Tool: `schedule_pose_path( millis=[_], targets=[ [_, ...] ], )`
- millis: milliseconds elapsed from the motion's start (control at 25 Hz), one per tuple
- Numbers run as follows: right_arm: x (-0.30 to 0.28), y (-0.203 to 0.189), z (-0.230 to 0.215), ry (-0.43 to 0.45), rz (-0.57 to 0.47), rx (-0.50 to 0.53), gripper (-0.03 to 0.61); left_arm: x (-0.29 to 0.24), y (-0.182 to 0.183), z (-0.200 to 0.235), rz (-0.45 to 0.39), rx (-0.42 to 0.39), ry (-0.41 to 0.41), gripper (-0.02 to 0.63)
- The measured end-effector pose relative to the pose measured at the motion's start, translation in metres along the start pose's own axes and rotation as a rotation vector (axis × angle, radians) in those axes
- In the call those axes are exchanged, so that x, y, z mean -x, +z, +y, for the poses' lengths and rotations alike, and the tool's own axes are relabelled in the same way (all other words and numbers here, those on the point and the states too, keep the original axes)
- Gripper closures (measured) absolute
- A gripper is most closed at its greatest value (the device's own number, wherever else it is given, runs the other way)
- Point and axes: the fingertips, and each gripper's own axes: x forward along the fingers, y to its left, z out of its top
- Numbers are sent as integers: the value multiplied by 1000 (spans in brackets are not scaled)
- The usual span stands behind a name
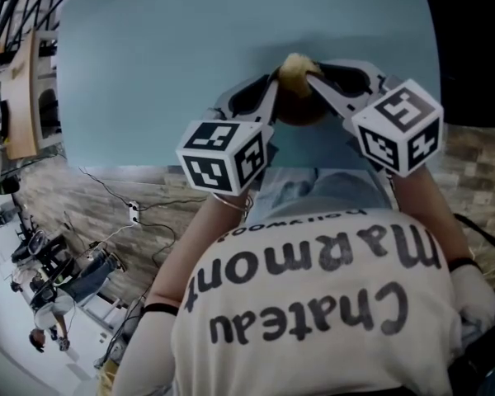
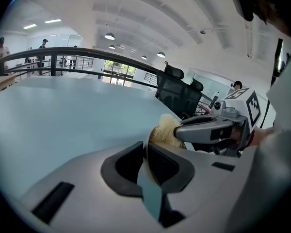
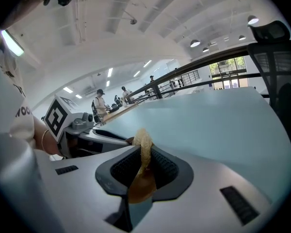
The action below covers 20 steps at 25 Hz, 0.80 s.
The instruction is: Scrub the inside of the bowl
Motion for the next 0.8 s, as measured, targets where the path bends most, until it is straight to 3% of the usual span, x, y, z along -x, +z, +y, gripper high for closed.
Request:
schedule_pose_path(
  millis=[280,800],
  targets=[
    [26,-13,-9,-8,-13,-32,505,9,2,-25,-34,-63,39,575],
    [30,-26,-6,-11,-27,-78,505,29,2,-31,-103,-68,52,565]
  ],
)
